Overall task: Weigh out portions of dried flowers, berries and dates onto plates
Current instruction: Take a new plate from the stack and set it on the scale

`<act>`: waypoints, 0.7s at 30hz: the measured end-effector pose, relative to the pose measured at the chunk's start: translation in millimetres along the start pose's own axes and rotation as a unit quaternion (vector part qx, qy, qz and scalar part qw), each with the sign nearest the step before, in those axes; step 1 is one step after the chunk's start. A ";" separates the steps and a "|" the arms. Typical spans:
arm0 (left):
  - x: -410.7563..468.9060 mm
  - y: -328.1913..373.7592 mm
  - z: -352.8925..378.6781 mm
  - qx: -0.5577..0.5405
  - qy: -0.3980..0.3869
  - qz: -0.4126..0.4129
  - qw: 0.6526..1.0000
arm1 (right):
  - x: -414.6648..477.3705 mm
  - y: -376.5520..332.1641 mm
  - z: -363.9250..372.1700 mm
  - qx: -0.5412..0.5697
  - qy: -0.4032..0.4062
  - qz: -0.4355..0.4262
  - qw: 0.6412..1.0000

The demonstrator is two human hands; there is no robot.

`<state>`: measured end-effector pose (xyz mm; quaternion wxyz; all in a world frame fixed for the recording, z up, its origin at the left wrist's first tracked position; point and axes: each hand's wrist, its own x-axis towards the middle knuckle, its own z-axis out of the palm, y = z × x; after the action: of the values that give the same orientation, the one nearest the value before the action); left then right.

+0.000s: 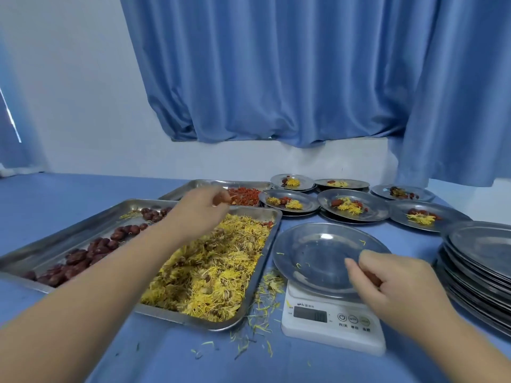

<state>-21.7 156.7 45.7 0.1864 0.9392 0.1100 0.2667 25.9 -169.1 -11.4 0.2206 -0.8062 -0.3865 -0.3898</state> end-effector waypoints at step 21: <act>50.5 -73.4 -25.2 0.191 -0.127 -0.050 0.972 | -13.5 5.1 11.6 0.040 -0.011 0.016 0.999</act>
<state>-1.2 246.0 58.8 0.0290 0.9768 0.1815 0.1100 29.9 -170.7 -29.4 0.2547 -0.8070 -0.3916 -0.3612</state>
